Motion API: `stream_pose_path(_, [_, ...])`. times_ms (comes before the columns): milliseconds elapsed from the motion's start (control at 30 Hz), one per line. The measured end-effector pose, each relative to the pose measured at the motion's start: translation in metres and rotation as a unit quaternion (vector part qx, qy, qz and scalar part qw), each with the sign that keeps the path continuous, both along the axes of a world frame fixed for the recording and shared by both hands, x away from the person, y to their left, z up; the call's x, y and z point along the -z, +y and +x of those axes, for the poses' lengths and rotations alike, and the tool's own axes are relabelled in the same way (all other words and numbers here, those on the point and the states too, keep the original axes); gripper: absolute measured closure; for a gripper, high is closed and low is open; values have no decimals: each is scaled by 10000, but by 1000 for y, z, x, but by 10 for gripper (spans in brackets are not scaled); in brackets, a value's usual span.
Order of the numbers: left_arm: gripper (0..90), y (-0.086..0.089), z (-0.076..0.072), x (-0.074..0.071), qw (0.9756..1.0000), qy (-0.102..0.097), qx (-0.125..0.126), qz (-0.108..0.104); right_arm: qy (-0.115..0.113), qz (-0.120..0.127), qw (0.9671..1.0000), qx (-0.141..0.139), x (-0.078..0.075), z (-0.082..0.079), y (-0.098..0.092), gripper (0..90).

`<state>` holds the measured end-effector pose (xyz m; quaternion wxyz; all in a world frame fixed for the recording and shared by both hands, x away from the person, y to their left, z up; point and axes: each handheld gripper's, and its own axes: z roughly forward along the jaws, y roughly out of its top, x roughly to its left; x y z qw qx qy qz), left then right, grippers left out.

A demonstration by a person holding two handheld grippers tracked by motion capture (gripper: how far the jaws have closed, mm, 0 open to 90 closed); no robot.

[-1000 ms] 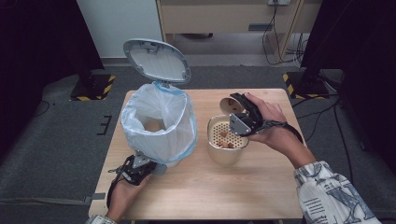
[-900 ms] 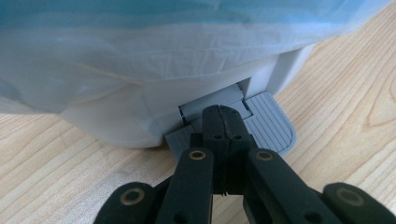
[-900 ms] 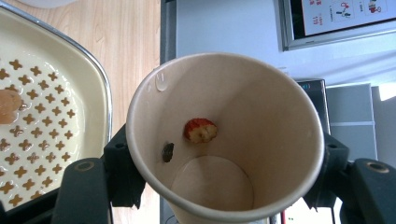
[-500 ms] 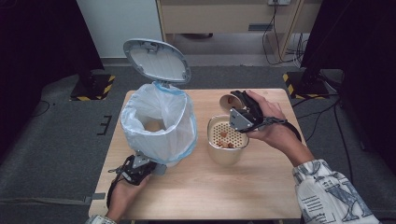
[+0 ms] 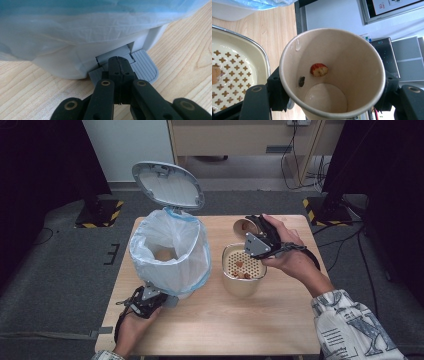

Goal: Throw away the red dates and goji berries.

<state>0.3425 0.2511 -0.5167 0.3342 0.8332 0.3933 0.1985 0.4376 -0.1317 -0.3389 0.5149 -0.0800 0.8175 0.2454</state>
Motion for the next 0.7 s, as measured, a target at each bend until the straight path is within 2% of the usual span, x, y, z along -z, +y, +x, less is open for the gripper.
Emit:
stream_pose_path(367, [900, 0, 0, 0, 10000, 0, 2, 1, 215, 312, 9992, -88, -9, -3, 7, 303])
stream_pose_path(700, [900, 0, 0, 0, 10000, -3, 2, 1, 270, 456, 9985, -139, -15, -5, 14, 302])
